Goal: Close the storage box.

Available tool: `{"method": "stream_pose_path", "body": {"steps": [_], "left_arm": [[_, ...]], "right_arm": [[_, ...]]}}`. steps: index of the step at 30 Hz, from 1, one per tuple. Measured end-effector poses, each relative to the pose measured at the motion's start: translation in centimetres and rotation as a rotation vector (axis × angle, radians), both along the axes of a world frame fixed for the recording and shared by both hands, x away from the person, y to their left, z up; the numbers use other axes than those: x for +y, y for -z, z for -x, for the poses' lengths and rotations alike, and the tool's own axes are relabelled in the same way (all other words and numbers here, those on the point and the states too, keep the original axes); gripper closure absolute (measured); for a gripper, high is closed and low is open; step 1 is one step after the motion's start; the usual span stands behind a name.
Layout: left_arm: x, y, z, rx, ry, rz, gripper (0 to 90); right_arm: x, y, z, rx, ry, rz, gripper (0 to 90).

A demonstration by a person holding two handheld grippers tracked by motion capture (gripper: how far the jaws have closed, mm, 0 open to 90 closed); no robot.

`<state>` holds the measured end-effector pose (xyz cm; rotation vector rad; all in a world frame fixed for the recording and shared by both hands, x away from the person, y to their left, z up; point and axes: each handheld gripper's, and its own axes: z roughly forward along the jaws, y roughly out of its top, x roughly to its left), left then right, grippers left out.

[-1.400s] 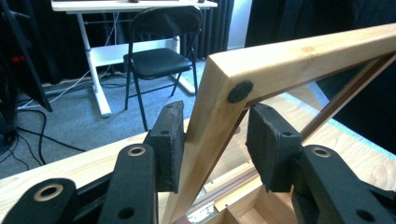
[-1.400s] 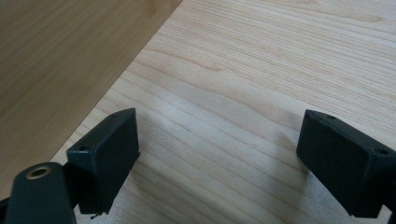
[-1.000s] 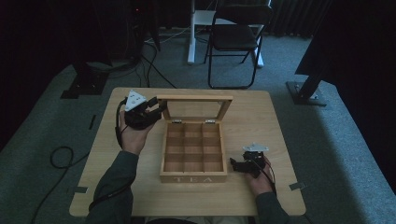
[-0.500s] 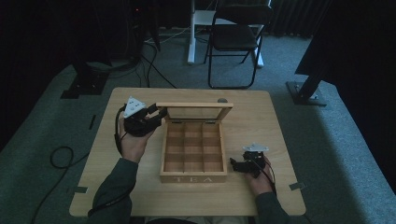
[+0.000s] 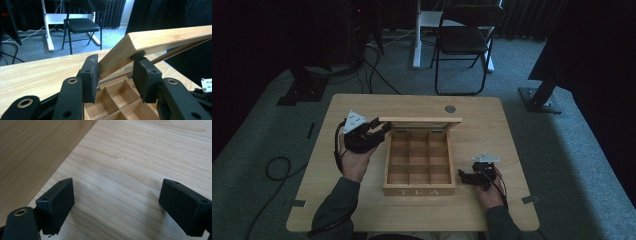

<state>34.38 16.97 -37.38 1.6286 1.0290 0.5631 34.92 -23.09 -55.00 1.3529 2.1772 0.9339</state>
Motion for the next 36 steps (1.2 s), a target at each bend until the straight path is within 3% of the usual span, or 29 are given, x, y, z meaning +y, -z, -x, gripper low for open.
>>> {"method": "stream_pose_path", "body": {"steps": [36], "left_arm": [[0.1, 2.2, 2.9, 0.048, 0.004, 0.023, 55.8]], "right_arm": [[0.0, 0.0, 0.0, -0.002, 0.001, -0.001, 12.4]]}}
